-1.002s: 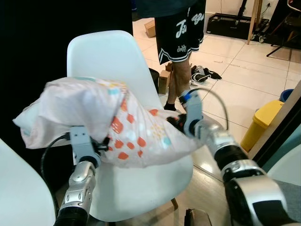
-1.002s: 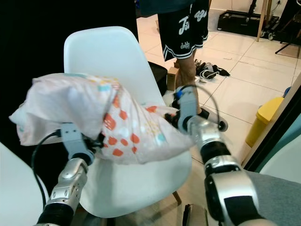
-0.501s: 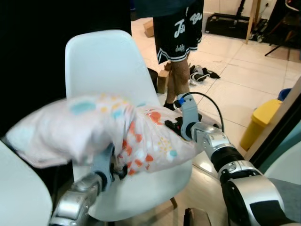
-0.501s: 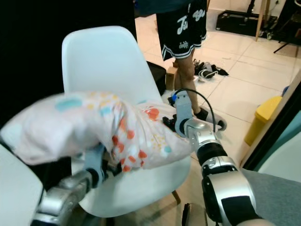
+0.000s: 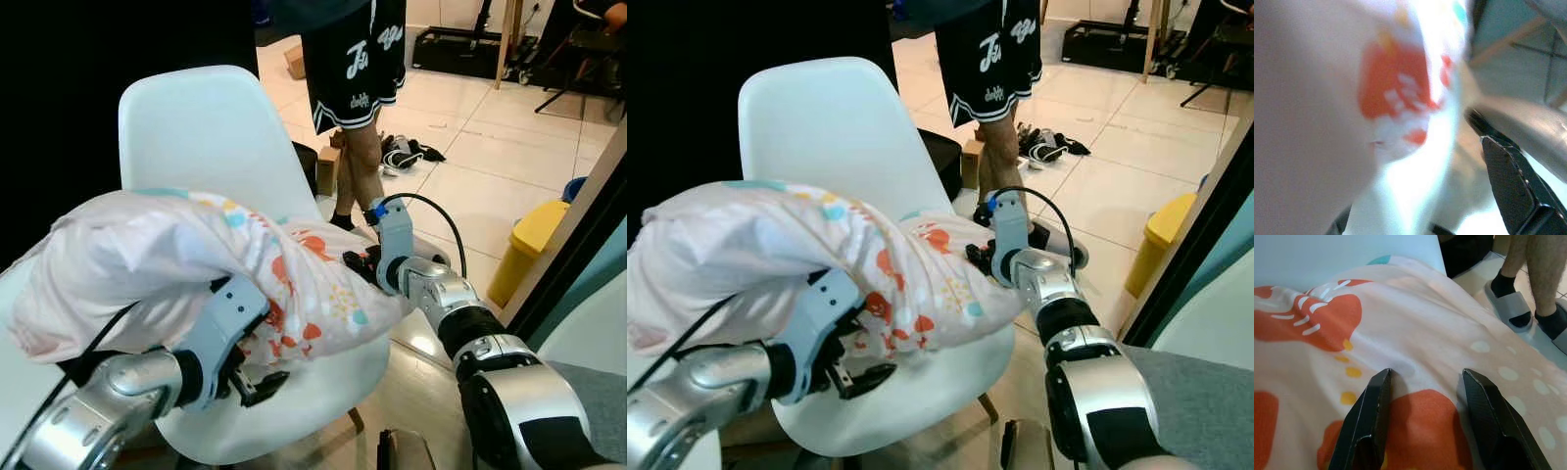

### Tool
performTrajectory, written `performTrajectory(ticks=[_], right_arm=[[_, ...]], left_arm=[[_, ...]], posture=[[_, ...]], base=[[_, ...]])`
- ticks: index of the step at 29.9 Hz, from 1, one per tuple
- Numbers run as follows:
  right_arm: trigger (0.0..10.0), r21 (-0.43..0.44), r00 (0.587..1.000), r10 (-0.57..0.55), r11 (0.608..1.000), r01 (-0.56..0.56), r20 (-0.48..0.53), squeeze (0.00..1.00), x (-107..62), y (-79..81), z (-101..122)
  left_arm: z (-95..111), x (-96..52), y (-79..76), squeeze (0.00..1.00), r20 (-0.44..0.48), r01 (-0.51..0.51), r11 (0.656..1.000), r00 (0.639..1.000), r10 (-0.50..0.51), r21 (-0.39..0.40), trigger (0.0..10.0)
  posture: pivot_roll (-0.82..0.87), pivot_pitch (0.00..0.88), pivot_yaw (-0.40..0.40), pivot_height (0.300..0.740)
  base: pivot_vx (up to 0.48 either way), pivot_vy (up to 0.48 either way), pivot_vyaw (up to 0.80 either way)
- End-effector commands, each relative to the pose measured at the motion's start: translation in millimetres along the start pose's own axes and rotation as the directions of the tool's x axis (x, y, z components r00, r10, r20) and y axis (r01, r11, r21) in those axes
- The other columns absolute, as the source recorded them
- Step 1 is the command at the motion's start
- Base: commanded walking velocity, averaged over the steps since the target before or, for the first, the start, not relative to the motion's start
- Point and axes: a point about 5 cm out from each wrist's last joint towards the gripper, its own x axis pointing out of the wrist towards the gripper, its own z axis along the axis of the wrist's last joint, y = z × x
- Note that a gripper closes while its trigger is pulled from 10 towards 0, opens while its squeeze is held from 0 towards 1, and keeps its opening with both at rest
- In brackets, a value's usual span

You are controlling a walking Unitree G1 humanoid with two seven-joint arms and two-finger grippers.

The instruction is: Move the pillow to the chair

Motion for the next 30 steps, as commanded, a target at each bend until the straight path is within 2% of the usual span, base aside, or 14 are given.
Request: performTrajectory(ticks=[1, 4, 6, 7, 9, 12, 13, 17, 21, 23, 25, 27, 28, 30], right_arm=[[10.0, 0.009, 1.0, 0.006, 1.0, -0.005, -0.006, 0.0, 1.6, 3.0, -2.3], [10.0, 0.01, 1.0, 0.009, 1.0, -0.009, -0.007, 0.0, 2.2, 4.6, -2.9], [10.0, 0.01, 1.0, 0.011, 1.0, -0.011, -0.01, 0.0, 2.7, 5.6, -3.9], [10.0, 0.01, 1.0, 0.011, 1.0, -0.011, -0.01, 0.0, 2.7, 5.6, -3.9], [10.0, 0.01, 1.0, 0.011, 1.0, -0.011, -0.015, 0.0, 2.9, 5.9, -5.6], [10.0, 0.01, 1.0, 0.011, 1.0, -0.011, -0.017, 0.0, 3.0, 6.2, -6.2], [10.0, 0.009, 1.0, 0.011, 1.0, -0.01, -0.02, 0.0, 3.0, 6.1, -6.8], [10.0, 0.008, 1.0, 0.009, 1.0, -0.009, -0.021, 0.0, 2.9, 5.8, -7.1], [10.0, 0.008, 1.0, 0.007, 1.0, -0.007, -0.024, 0.0, 2.7, 5.2, -8.1], [10.0, 0.01, 1.0, 0.013, 1.0, -0.013, -0.026, 0.0, 3.1, 6.4, -9.3], [10.0, 0.01, 1.0, 0.013, 1.0, -0.013, -0.026, 0.0, 3.1, 6.4, -9.3], [10.0, 0.014, 1.0, 0.015, 1.0, -0.015, -0.026, 0.0, 3.2, 7.0, -9.6], [10.0, 0.019, 0.999, 0.02, 1.0, -0.02, -0.026, 0.0, 3.6, 8.3, -10.4], [10.0, 0.022, 0.999, 0.029, 0.999, -0.028, -0.032, 0.0, 4.1, 10.3, -12.3]], left_arm=[[12.6, -5.8, 11.2, 0.0, 0.052, -0.091, 0.996, 0.995, 0.09, 0.021, 10.0], [41.7, -10.5, 35.8, 0.0, 0.187, -0.283, 0.959, 0.943, 0.277, 0.007, 10.0], [74.5, -23.5, 59.2, 0.0, 0.35, -0.456, 0.886, 0.82, 0.453, -0.078, 10.0], [74.5, -23.5, 59.2, 0.0, 0.35, -0.456, 0.886, 0.82, 0.453, -0.078, 10.0], [96.5, -38.1, 72.3, 0.0, 0.451, -0.555, 0.818, 0.697, 0.557, -0.153, 10.0], [104.1, -44.1, 74.9, 0.0, 0.487, -0.57, 0.797, 0.649, 0.585, -0.198, 10.0], [117.5, -55.2, 76.1, 0.0, 0.556, -0.575, 0.775, 0.566, 0.609, -0.263, 10.0], [121.8, -59.2, 76.2, 0.0, 0.572, -0.574, 0.766, 0.538, 0.619, -0.289, 10.0], [121.4, -59.2, 75.0, 0.0, 0.56, -0.575, 0.771, 0.557, 0.613, -0.274, 10.0], [95.1, -40.5, 70.4, 0.0, 0.423, -0.54, 0.818, 0.705, 0.569, -0.198, 10.0], [95.1, -40.5, 70.4, 0.0, 0.423, -0.54, 0.818, 0.705, 0.569, -0.198, 10.0], [79.5, -31.2, 67.0, 0.0, 0.343, -0.515, 0.839, 0.767, 0.542, -0.174, 10.0], [49.2, -17.9, 58.8, 0.0, 0.199, -0.47, 0.871, 0.848, 0.491, -0.143, 10.0], [18.5, -10.4, 51.3, 0.0, 0.056, -0.455, 0.883, 0.885, 0.463, -0.113, 10.0]], posture=[[0.02, 0.1, 0.006, 0.538], [0.02, 0.1, 0.004, 0.538], [0.02, 0.1, 0.004, 0.538], [0.02, 0.1, 0.004, 0.538], [0.03, 0.102, 0.001, 0.538], [0.02, 0.103, 0.002, 0.538], [0.03, 0.104, 0.003, 0.538], [0.02, 0.106, 0.005, 0.538], [0.03, 0.107, 0.003, 0.538], [0.03, 0.106, 0.004, 0.538], [0.03, 0.106, 0.004, 0.538], [0.03, 0.106, 0.004, 0.538], [0.02, 0.11, 0.007, 0.538], [0.02, 0.113, 0.009, 0.538]], base=[[0.0, 0.0, 0.0], [0.0, 0.0, 0.0], [0.0, 0.0, 0.0], [0.0, 0.0, 0.0], [0.0, 0.0, 0.0], [0.0, 0.0, 0.0], [0.0, 0.0, 0.0], [0.0, 0.0, 0.0], [0.0, 0.0, 0.0], [0.0, 0.0, 0.0], [0.0, 0.0, 0.0], [0.0, 0.0, 0.0], [0.0, 0.0, 0.0], [0.0, 0.0, 0.0]])
